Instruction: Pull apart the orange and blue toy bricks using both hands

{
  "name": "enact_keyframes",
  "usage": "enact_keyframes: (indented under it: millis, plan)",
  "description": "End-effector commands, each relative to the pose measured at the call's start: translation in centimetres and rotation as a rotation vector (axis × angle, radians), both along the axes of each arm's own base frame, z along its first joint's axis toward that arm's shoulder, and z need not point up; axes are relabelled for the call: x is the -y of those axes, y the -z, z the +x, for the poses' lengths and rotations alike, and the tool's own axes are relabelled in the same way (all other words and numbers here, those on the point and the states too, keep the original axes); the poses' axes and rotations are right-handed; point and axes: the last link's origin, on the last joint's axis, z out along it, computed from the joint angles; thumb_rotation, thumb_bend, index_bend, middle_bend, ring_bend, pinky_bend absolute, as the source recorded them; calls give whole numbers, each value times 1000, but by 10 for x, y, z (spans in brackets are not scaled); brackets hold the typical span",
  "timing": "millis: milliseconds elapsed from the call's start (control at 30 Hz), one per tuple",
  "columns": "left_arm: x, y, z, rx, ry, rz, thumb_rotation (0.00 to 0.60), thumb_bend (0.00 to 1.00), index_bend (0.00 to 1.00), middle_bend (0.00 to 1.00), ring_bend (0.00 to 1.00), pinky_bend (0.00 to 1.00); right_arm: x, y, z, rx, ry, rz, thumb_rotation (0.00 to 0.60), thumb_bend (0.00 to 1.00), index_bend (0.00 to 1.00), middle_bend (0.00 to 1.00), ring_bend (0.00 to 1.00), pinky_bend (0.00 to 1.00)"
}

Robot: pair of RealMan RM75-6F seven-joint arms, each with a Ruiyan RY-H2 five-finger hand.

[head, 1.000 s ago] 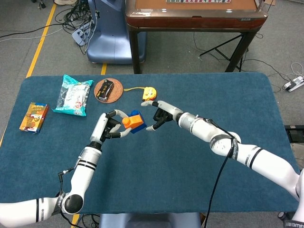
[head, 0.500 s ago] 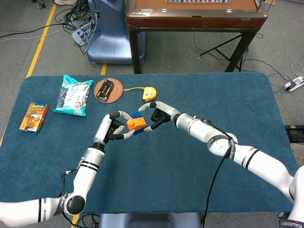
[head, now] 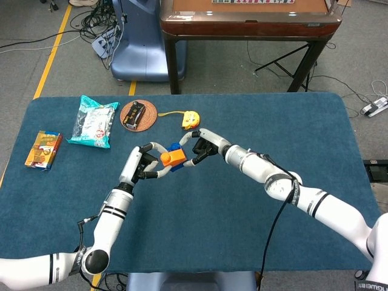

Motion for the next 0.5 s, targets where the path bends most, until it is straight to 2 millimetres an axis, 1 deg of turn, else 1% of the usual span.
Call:
enact_keyframes:
  millis: [33,167,500]
  plan:
    - [0,1,-1,10,-6,-8,600,391,791,1000,1000,1000,0,0,0,-5,-4,-1,600,0,626,1000,1000,1000]
    - [-1,1,-1,23,-10,-15,600,391,791,1000,1000,1000,-1,2,-1,-21,-17,-2,600,0,660,1000,1000,1000]
    - [-2,-2,1,51,-18,-13,600,391,791,1000,1000,1000,-2,4,-4,-53,-33,-3,600,0,678,1000,1000,1000]
